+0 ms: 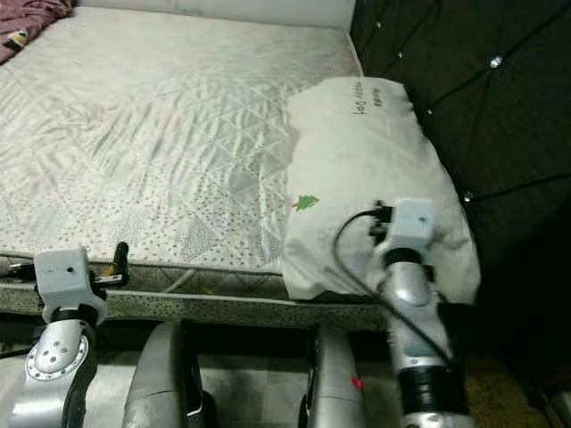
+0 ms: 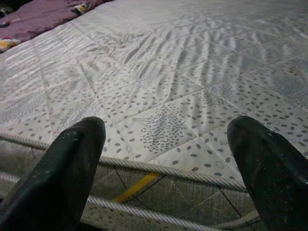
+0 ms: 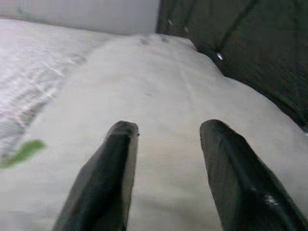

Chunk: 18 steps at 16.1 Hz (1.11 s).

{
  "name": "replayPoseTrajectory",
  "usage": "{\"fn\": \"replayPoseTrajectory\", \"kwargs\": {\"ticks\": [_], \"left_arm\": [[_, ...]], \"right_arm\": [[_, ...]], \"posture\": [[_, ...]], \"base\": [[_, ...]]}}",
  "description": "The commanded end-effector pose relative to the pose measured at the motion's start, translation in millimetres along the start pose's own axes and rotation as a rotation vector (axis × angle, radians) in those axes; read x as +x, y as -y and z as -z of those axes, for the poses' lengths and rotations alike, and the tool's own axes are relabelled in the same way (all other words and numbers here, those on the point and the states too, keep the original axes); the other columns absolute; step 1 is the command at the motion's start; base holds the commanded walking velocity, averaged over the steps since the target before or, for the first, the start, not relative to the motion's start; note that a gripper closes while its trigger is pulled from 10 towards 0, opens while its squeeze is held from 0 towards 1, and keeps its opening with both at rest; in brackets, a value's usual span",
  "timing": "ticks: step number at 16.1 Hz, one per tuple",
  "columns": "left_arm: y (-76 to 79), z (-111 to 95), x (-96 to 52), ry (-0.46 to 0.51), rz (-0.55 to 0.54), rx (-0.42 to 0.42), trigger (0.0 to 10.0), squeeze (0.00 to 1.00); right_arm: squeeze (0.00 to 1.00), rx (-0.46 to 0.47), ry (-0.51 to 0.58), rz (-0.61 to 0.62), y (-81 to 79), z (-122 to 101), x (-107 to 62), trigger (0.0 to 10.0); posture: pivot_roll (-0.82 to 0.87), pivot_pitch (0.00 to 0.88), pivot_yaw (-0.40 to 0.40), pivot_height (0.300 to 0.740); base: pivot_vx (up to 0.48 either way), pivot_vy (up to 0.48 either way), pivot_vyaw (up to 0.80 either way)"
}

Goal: Clean up the room

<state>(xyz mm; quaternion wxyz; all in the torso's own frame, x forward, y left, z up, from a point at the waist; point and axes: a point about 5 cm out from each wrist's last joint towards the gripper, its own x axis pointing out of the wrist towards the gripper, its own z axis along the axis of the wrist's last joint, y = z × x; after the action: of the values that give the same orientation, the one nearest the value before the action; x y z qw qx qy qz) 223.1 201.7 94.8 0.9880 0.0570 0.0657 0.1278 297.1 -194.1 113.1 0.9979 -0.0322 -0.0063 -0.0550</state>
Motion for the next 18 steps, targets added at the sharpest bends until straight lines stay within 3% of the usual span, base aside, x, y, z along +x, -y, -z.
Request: {"fn": "replayPoseTrajectory", "kwargs": {"ticks": [1,4,9,11,15,18], "left_arm": [[6.1,2.2,2.3,0.000,0.015,0.002,10.0,0.00],[7.0,0.3,15.4,0.027,0.022,0.003,10.0,0.00],[17.9,-2.2,28.0,0.046,0.073,0.007,10.0,0.00],[17.4,-11.2,36.4,0.083,0.075,0.002,10.0,0.00],[17.0,-21.5,44.6,0.127,0.073,0.001,10.0,0.00],[13.9,-25.9,45.9,0.152,0.050,-0.006,10.0,0.00]], "right_arm": [[1.00,0.000,0.040,-0.029,-8.4,-5.9,-4.4,10.0],[1.00,0.056,0.038,-0.058,-22.4,-2.9,-12.9,10.0],[1.00,0.098,0.060,-0.086,-24.9,-7.5,-5.2,10.0],[0.00,0.077,0.103,-0.096,-24.6,-17.4,0.9,10.0],[0.00,0.083,0.108,-0.086,-24.9,-21.2,11.9,10.0],[0.00,0.083,0.132,-0.150,-37.7,-29.6,14.9,10.0]], "posture": [[0.06,0.000,-0.002,0.541],[0.04,0.000,0.017,0.541],[0.02,0.000,0.056,0.560],[0.01,0.000,0.069,0.584],[0.02,0.000,0.055,0.633],[0.03,0.000,0.034,0.667]], "base": [[0.000,0.000,0.00],[0.000,0.000,0.00],[0.000,0.000,0.00],[0.000,0.000,0.00],[0.000,0.000,0.00],[0.000,0.000,0.00]]}}
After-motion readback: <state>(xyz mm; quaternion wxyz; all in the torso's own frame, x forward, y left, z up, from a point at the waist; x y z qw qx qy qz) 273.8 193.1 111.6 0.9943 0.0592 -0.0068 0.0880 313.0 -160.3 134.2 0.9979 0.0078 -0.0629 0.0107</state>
